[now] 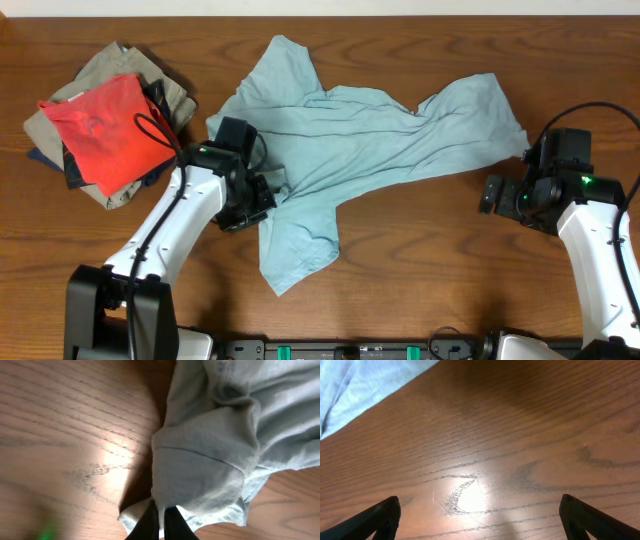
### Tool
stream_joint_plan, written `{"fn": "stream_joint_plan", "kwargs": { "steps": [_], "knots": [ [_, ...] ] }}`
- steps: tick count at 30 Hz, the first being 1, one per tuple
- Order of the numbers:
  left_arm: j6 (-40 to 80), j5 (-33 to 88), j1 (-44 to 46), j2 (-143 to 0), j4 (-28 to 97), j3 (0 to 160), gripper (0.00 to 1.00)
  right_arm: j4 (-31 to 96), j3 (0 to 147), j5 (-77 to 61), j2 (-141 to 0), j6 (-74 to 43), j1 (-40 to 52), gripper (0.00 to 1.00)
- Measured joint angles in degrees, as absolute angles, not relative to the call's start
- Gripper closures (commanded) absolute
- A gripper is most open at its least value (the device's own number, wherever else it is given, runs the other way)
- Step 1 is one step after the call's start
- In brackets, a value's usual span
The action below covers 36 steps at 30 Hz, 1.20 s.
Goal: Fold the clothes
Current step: 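Grasp the shirt's bottom corners, left gripper left hem, right gripper right hem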
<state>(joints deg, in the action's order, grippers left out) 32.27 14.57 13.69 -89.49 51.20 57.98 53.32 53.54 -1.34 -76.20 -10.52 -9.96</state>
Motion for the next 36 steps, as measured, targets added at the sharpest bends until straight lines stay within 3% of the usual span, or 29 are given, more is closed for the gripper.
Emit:
{"fn": "stream_joint_plan", "kwargs": {
  "steps": [2, 4, 12, 18, 21, 23, 26, 27, 32, 36],
  "knots": [
    [31.7, 14.3, 13.9, -89.5, 49.8, 56.9, 0.64, 53.3, 53.5, -1.3, -76.2, -10.7, -10.0, 0.01],
    [31.3, 13.7, 14.1, -89.5, 48.2, 55.3, 0.48, 53.4, 53.5, -1.3, -76.2, -10.8, -10.0, 0.01],
    [31.4, 12.6, 14.2, -89.5, 45.1, 49.0, 0.36, 53.8, 53.5, -1.2, -76.2, -11.1, -10.0, 0.01],
    [31.0, 13.2, 14.2, -89.5, 35.2, 44.8, 0.34, 53.8, 53.5, -1.2, -76.2, -11.1, -10.0, 0.01],
    [30.5, 14.8, 14.2, -89.4, 31.4, 42.9, 0.37, 54.0, 53.5, -1.2, -76.2, -11.1, -10.0, 0.01],
    [30.3, 15.7, 14.5, -89.1, 29.2, 42.3, 0.47, 54.0, 53.5, -1.2, -76.2, -11.1, -10.0, 0.01],
    [29.5, 17.5, 15.8, -89.0, 25.8, 41.5, 0.85, 53.9, 53.5, -1.2, -76.2, -11.1, -10.0, 0.01],
    [29.5, 18.3, 16.6, -89.2, 24.9, 41.0, 0.94, 53.9, 53.5, -1.2, -76.2, -11.1, -10.0, 0.01],
    [28.2, 21.2, 18.8, -89.3, 25.8, 40.1, 0.94, 53.8, 53.5, -1.2, -76.2, -11.1, -10.0, 0.01],
    [24.0, 23.4, 16.5, -87.9, 38.3, 41.5, 0.94, 52.9, 53.5, -1.2, -76.2, -11.4, -10.0, 0.01]
  ]
}}
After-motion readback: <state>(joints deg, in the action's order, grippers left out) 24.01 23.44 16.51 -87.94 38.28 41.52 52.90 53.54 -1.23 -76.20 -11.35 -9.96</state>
